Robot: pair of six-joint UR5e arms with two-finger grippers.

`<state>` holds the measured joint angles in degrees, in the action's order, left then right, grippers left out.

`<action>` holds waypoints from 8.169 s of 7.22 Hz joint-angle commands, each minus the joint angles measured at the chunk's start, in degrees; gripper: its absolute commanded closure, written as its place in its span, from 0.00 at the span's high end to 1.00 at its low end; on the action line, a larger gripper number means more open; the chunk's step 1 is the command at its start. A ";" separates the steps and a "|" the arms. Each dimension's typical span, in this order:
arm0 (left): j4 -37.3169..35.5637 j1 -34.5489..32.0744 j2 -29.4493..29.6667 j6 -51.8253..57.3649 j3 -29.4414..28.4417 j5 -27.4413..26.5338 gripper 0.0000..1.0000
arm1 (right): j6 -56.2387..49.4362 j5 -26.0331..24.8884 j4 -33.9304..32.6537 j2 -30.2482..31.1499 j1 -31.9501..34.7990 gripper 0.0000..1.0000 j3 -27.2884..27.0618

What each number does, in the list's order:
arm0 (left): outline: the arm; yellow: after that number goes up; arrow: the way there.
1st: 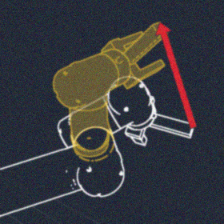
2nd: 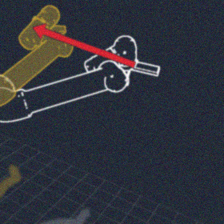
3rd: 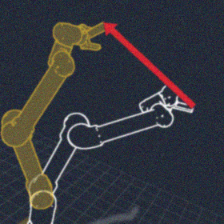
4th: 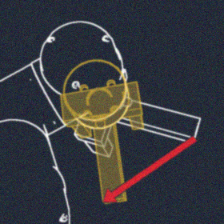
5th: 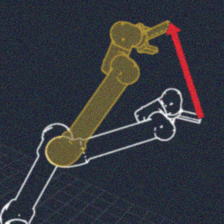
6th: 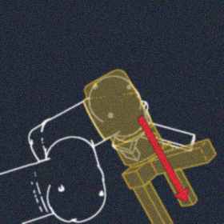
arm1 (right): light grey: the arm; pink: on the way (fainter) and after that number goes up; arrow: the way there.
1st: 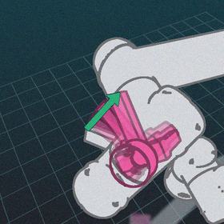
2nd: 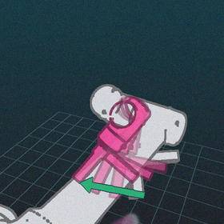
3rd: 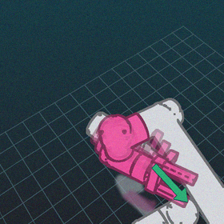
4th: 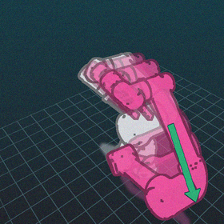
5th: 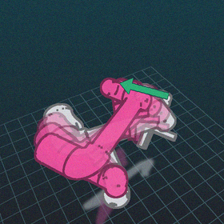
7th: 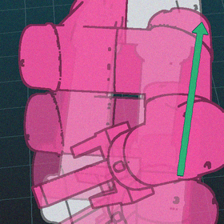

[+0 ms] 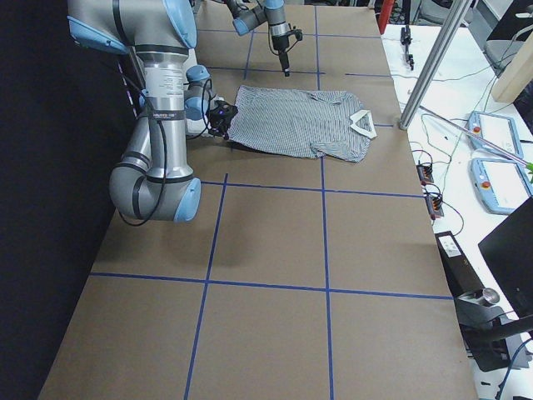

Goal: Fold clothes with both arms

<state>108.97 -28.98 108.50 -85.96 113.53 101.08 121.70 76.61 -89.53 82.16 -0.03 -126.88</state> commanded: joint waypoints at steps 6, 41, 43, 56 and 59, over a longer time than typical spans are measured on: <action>-7.19 19.40 -9.61 -12.57 4.77 -11.52 0.82 | -0.67 0.03 -0.21 0.02 0.29 0.00 0.05; 11.71 -8.28 0.08 4.84 -16.45 -15.05 0.57 | -24.96 19.89 17.22 -18.32 36.00 0.76 30.02; 11.71 -8.19 -0.92 4.66 -15.54 -14.85 0.58 | -18.61 19.72 15.88 -13.01 32.12 0.76 23.36; 10.92 -5.82 -3.12 2.02 -15.18 -15.82 0.61 | -15.44 16.46 15.96 -12.46 28.50 0.00 27.30; 10.92 -5.56 -3.12 2.11 -15.44 -15.82 0.61 | -15.61 17.52 7.23 -5.39 24.67 0.00 10.70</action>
<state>119.91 -34.65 105.41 -83.91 98.19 85.25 106.12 93.84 -76.91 72.42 27.61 -106.45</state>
